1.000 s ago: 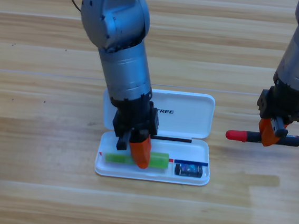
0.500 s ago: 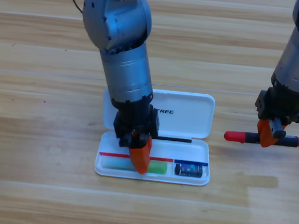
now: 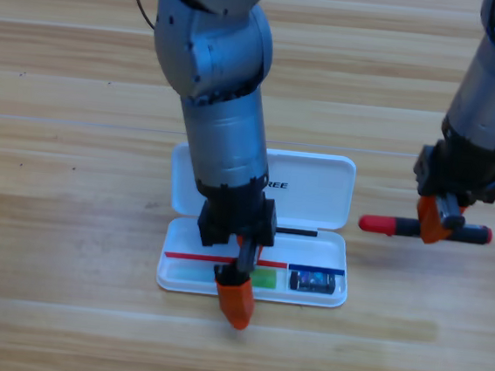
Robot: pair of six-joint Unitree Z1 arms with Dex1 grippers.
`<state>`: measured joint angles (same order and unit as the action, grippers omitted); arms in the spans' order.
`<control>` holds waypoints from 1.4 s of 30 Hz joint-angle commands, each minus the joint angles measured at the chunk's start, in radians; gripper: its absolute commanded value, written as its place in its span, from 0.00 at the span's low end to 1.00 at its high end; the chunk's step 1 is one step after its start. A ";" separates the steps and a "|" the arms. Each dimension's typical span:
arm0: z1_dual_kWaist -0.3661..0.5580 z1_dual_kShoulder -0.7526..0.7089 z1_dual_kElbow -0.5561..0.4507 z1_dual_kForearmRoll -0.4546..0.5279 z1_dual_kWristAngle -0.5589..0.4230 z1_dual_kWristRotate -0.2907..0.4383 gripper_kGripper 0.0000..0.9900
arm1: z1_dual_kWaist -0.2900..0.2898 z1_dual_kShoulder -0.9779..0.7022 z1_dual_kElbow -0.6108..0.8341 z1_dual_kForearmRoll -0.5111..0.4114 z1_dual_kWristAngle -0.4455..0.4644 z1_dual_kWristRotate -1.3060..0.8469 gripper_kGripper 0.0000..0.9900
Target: Clean up eraser and pencils
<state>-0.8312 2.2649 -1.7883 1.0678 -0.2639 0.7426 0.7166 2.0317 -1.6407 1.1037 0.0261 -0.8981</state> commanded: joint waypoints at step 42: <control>0.393 -0.975 0.518 -0.141 0.049 0.043 1.00 | 0.239 0.401 -0.464 0.079 -0.038 0.154 0.00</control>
<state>-0.4628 1.2895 -1.3048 0.9348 -0.2058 0.7761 0.9247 2.3734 -2.1049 1.1668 -0.0007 -0.7542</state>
